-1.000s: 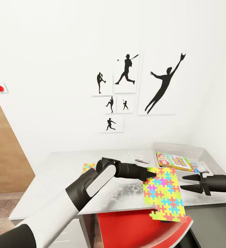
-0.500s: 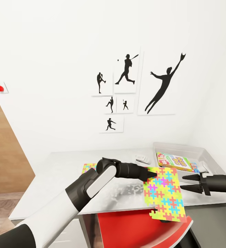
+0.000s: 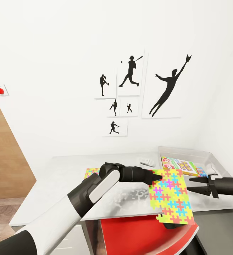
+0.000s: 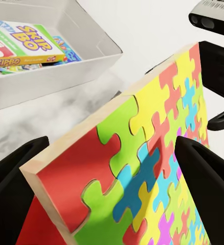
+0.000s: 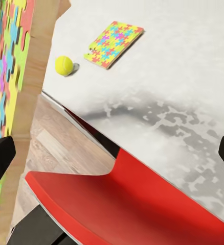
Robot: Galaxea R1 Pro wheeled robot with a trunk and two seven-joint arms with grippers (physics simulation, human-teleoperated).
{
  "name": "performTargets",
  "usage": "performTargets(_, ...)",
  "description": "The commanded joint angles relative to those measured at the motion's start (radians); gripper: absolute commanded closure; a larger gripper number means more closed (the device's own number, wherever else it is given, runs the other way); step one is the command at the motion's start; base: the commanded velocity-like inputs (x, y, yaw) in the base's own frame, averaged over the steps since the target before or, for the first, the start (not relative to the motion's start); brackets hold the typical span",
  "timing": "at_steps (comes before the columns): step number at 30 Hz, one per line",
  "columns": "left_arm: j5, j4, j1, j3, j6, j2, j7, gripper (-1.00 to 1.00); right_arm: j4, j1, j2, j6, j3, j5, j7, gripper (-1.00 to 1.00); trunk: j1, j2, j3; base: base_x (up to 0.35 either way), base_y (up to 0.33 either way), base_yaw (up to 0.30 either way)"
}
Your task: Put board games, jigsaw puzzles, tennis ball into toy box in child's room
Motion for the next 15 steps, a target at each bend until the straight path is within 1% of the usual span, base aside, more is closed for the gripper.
performTargets(1,0.018,0.0,-0.001,0.001,0.005,-0.012,-0.003,1.0,-0.001,-0.001,0.0,0.016,0.095,-0.014,0.007,-1.0,0.001,-0.002,-0.002,0.0,0.0,0.0)
performTargets(8,0.01,0.007,0.0,0.0,-0.006,-0.022,0.006,1.0,-0.007,0.0,-0.001,0.02,0.102,-0.04,0.007,-1.0,0.001,-0.002,-0.002,0.0,0.0,0.0)
performTargets(15,0.007,0.013,0.0,0.0,-0.015,-0.024,0.011,1.0,-0.009,0.0,-0.007,0.022,0.102,-0.052,0.007,-1.0,0.001,-0.002,-0.002,0.0,0.0,0.0)
